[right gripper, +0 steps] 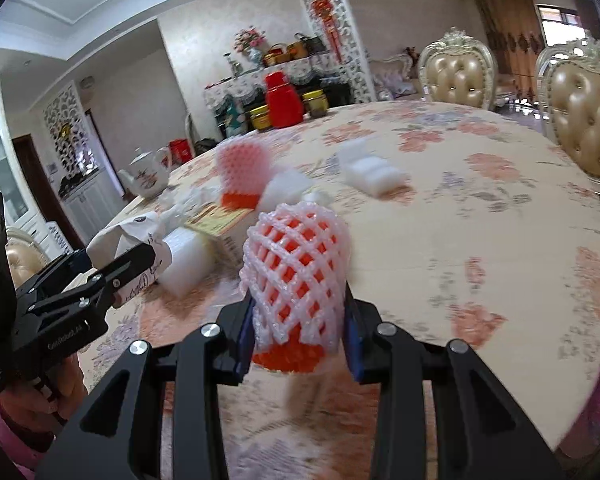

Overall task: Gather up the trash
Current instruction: 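Carry both items to the pink bin and release them from both grippers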

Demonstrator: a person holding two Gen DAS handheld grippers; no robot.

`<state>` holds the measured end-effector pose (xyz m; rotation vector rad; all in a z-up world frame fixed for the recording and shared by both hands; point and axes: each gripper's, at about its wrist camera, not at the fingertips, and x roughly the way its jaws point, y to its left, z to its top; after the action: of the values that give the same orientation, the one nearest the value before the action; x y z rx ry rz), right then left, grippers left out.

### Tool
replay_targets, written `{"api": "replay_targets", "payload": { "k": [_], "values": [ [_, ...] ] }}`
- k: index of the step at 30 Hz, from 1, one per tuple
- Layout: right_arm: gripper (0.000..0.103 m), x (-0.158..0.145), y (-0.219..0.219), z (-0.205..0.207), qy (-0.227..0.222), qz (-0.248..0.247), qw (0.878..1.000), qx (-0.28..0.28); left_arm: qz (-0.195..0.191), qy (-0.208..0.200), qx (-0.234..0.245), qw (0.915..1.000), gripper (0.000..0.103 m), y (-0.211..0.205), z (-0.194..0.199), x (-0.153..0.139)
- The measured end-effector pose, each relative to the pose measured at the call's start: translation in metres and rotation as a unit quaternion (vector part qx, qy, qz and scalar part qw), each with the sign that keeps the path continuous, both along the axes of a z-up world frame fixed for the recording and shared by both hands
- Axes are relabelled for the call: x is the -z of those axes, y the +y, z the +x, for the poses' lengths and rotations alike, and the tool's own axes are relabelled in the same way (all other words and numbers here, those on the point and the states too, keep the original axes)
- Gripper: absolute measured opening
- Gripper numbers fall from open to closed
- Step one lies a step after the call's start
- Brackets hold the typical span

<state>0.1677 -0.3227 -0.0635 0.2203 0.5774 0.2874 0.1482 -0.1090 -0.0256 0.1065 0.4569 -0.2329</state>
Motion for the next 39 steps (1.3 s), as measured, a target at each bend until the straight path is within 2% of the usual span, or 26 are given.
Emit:
{"api": "replay_targets", "payload": {
  "k": [3, 10, 16, 19, 23, 29, 31, 37, 39],
  "values": [
    [0.035, -0.001, -0.021, -0.005, -0.006, -0.004, 1.000, 0.025, 0.003, -0.005, 0.020, 0.9998, 0.063, -0.021, 0.002, 0.001],
    [0.036, -0.009, -0.071, -0.024, -0.024, -0.028, 0.995, 0.095, -0.018, -0.002, 0.076, 0.9969, 0.063, -0.075, 0.015, 0.000],
    [0.036, -0.017, -0.121, -0.046, -0.039, -0.055, 0.983, 0.171, -0.029, -0.001, 0.153, 0.9879, 0.063, -0.140, 0.025, -0.004],
    [0.036, -0.019, -0.154, -0.061, -0.040, -0.067, 0.973, 0.217, -0.036, 0.003, 0.209, 0.9773, 0.063, -0.185, 0.027, -0.006],
    [0.036, -0.021, -0.206, -0.087, -0.037, -0.084, 0.953, 0.290, -0.043, 0.001, 0.260, 0.9646, 0.063, -0.237, 0.029, -0.010],
    [0.037, -0.015, -0.271, -0.113, -0.022, -0.100, 0.928, 0.359, -0.065, 0.020, 0.352, 0.9335, 0.063, -0.323, 0.029, -0.009],
    [0.038, -0.010, -0.290, -0.119, -0.015, -0.103, 0.922, 0.372, -0.067, 0.033, 0.380, 0.9221, 0.063, -0.350, 0.027, -0.006],
    [0.043, 0.006, -0.327, -0.125, 0.004, -0.089, 0.917, 0.389, -0.062, 0.068, 0.420, 0.9030, 0.063, -0.414, 0.028, 0.008],
    [0.053, 0.009, -0.334, -0.126, 0.005, -0.084, 0.917, 0.390, -0.055, 0.080, 0.431, 0.8970, 0.065, -0.430, 0.031, 0.014]
  ]
}}
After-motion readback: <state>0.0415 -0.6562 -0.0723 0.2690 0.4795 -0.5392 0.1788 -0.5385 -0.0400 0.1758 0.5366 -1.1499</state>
